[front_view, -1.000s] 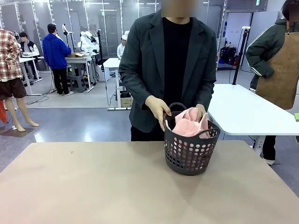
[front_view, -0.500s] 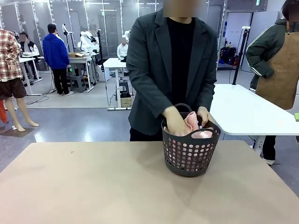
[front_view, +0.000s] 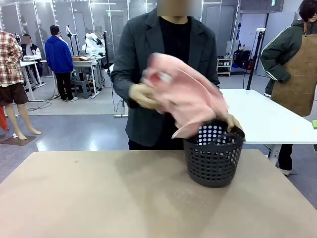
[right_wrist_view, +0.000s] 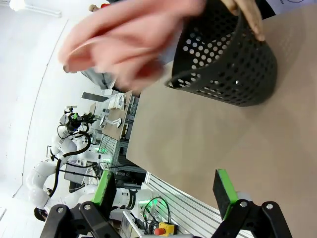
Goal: Fold the towel.
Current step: Grab the top end of the 100 cm Hotel Towel extended by the human.
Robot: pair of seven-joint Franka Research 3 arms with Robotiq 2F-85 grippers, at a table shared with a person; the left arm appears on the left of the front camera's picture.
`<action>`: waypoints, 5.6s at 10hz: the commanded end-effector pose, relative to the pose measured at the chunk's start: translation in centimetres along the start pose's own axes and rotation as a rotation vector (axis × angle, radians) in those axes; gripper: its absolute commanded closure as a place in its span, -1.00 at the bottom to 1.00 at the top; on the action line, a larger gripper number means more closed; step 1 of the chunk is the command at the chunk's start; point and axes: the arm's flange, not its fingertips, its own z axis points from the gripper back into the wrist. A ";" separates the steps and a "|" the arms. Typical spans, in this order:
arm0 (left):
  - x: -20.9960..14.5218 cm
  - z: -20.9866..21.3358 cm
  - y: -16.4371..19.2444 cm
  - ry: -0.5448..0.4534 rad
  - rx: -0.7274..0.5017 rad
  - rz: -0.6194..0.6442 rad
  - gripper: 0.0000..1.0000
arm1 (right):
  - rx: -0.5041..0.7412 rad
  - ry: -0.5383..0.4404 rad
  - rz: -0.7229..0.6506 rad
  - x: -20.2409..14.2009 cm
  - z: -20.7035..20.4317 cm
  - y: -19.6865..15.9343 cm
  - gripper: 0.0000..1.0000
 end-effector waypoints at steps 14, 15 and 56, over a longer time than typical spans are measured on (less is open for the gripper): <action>0.2 0.0 0.0 -0.010 -0.026 -0.012 -1.00 | 0.014 -0.010 0.011 0.2 -0.1 0.0 -1.00; 0.2 0.0 0.0 -0.010 -0.026 -0.012 -1.00 | 0.014 -0.010 0.011 0.2 -0.1 0.0 -1.00; 0.1 0.1 -0.7 0.023 0.012 -0.052 -1.00 | -0.017 -0.009 0.020 0.2 0.0 0.5 -1.00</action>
